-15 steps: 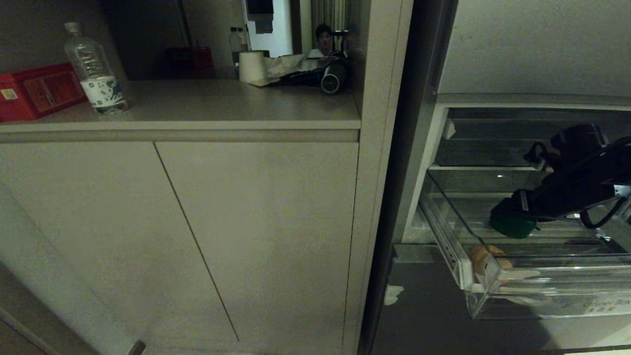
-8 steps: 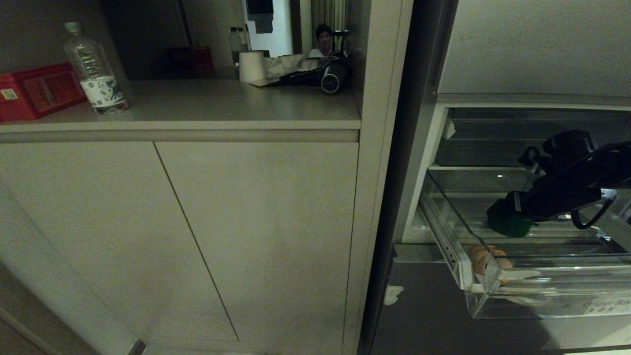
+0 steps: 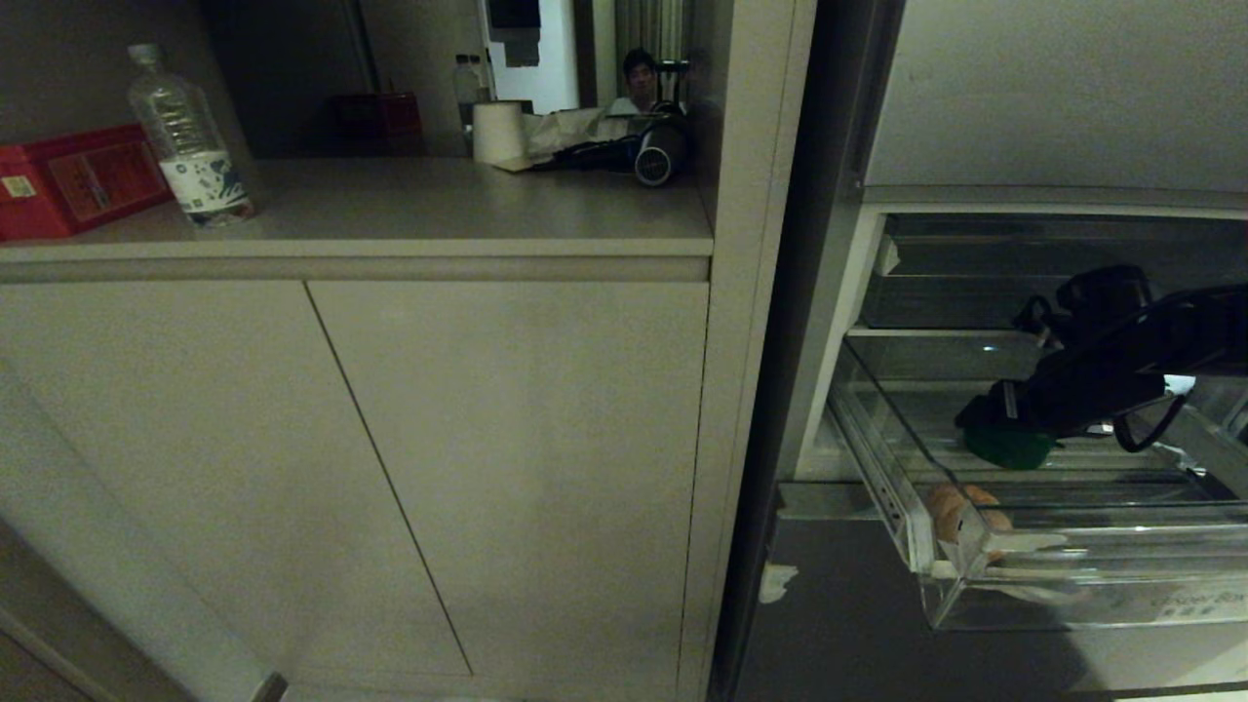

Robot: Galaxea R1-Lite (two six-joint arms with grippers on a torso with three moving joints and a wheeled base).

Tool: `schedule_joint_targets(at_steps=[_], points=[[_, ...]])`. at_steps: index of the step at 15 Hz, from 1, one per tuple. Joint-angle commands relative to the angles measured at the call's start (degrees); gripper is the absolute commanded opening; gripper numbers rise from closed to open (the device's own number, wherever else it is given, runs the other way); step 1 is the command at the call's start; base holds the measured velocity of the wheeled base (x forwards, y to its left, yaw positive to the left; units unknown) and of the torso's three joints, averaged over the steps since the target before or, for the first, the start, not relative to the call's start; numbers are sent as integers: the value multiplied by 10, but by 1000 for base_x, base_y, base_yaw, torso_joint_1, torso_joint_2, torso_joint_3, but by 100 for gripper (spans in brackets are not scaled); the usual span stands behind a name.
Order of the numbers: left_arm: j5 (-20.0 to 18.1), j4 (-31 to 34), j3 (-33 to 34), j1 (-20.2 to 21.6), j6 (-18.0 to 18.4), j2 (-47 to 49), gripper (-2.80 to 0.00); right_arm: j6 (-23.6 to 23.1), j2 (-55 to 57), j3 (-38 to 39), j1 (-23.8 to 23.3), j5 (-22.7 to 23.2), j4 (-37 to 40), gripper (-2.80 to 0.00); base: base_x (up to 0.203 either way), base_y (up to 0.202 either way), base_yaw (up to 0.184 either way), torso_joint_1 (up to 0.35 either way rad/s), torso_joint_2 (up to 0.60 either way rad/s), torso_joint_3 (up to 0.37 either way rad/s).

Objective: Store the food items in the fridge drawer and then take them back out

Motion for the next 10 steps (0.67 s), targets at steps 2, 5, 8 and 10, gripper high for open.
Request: schedule_joint_targets(at_steps=[2,5,8,10], points=[[0,0,0,0,0,0,-280,1,12,-3,1,-8,0,0,0,0,0,0,0,0],[0,0,0,0,0,0,-280,0,12,-2,1,-8,0,0,0,0,0,0,0,0],[0,0,0,0,0,0,-280,0,10,-2,1,-8,0,-280,0,0,0,0,0,0],[0,0,0,0,0,0,-280,-1,4,1,1,-8,0,-280,0,0,0,0,0,0]])
